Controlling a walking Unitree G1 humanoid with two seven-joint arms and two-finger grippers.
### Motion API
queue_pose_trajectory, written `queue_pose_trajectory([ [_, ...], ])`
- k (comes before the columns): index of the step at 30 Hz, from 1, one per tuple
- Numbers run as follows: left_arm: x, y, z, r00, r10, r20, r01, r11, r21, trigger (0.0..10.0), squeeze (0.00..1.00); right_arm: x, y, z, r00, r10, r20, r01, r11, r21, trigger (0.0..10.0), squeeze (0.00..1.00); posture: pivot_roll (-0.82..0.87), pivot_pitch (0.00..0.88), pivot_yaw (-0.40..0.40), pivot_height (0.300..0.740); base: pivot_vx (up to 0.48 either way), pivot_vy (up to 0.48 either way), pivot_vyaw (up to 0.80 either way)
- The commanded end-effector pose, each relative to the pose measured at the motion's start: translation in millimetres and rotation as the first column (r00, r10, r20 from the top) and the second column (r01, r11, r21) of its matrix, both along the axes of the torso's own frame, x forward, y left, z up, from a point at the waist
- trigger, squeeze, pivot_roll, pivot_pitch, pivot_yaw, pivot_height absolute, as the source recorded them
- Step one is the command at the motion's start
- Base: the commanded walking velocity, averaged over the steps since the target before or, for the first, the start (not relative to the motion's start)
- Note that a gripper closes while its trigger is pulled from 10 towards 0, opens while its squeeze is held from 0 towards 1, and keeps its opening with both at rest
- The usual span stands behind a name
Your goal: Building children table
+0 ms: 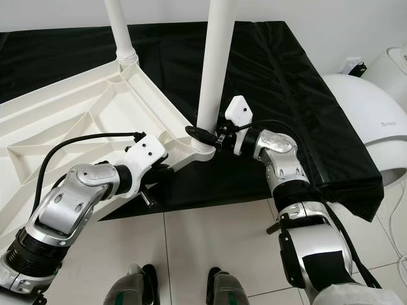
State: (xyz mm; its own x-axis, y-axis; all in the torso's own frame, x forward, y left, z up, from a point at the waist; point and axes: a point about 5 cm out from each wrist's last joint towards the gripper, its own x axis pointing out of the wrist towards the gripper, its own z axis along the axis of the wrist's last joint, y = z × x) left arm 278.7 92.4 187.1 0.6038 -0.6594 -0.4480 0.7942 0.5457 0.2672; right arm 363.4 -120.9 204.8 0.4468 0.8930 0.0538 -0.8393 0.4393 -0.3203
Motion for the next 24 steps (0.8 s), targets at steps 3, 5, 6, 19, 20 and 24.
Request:
queue_pose_trajectory([
  [3, -2.5, -3.0, 12.4, 0.996, 0.024, 0.083, -0.022, 0.999, -0.023, 10.0, 0.00, -6.9, 5.6, -28.2, 0.995, 0.023, -0.097, -0.027, 0.999, -0.046, 10.0, 0.00, -0.06, 0.218, -0.034, 0.740, 0.000, 0.000, 0.00],
  [5, -2.4, -3.5, 12.5, 0.996, 0.021, 0.084, -0.019, 1.000, -0.022, 10.0, 0.00, -8.1, 5.4, -30.7, 0.995, 0.007, -0.100, -0.011, 0.999, -0.039, 10.0, 0.00, -0.07, 0.218, -0.032, 0.740, 0.000, 0.000, 0.00],
  [6, -2.3, -3.8, 12.7, 0.996, 0.020, 0.085, -0.018, 1.000, -0.022, 10.0, 0.00, -8.3, 5.3, -31.3, 0.995, 0.003, -0.103, -0.007, 0.999, -0.035, 10.0, 0.00, -0.07, 0.218, -0.032, 0.740, 0.000, 0.000, 0.00],
  [19, -3.2, -11.1, 14.2, 0.995, 0.040, 0.095, -0.035, 0.998, -0.055, 10.0, 0.00, -8.2, 3.2, -32.0, 0.988, -0.120, -0.095, 0.126, 0.991, 0.051, 10.0, 0.00, -0.07, 0.209, -0.033, 0.740, 0.000, 0.000, 0.00],
  [20, -3.2, -11.1, 14.2, 0.995, 0.040, 0.095, -0.035, 0.998, -0.055, 10.0, 0.00, -8.2, 3.2, -32.0, 0.988, -0.120, -0.095, 0.126, 0.991, 0.051, 10.0, 0.00, -0.07, 0.209, -0.033, 0.740, 0.000, 0.000, 0.00],
  [24, -3.4, -11.7, 11.7, 0.995, 0.050, 0.088, -0.044, 0.997, -0.060, 10.0, 0.00, -8.6, 3.5, -32.2, 0.985, -0.145, -0.097, 0.152, 0.986, 0.068, 10.0, 0.00, -0.07, 0.209, -0.033, 0.740, 0.000, 0.000, 0.00],
])
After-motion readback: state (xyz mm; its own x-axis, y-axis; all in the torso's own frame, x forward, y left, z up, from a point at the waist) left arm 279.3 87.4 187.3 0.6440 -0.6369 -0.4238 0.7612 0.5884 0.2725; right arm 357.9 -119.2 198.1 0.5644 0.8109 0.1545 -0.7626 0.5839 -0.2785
